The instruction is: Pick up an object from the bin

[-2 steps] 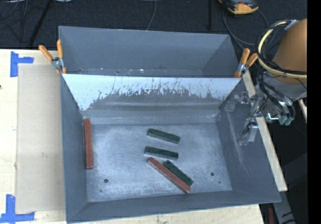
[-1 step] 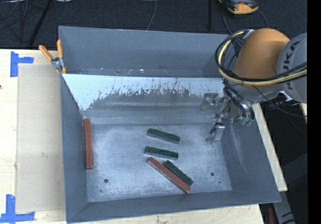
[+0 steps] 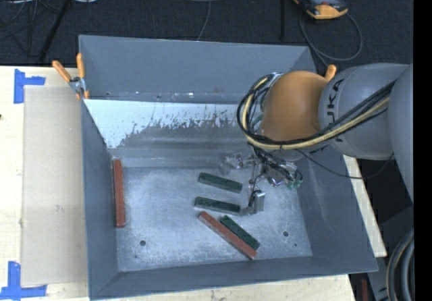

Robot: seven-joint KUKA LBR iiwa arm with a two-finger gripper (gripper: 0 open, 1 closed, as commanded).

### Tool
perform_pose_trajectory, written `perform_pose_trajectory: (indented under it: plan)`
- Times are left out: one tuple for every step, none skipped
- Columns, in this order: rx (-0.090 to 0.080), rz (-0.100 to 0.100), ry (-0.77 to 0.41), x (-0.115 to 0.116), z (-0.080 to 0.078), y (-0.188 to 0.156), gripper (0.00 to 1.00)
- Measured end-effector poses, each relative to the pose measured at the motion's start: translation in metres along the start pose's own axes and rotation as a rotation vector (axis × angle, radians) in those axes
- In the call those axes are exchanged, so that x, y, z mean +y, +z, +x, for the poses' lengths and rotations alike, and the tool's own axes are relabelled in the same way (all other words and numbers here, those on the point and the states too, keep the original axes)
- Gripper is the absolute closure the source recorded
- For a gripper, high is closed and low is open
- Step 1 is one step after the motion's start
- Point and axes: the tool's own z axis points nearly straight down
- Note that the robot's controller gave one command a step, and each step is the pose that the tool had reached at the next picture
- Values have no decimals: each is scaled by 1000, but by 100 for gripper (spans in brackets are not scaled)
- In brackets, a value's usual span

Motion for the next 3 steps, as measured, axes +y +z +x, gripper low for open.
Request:
perform_pose_trajectory:
  plan:
    - [-7,3,150,44,-31,13,0]
    - [-7,5,149,43,-31,12,100]
    - [-14,6,81,74,-18,-142,100]
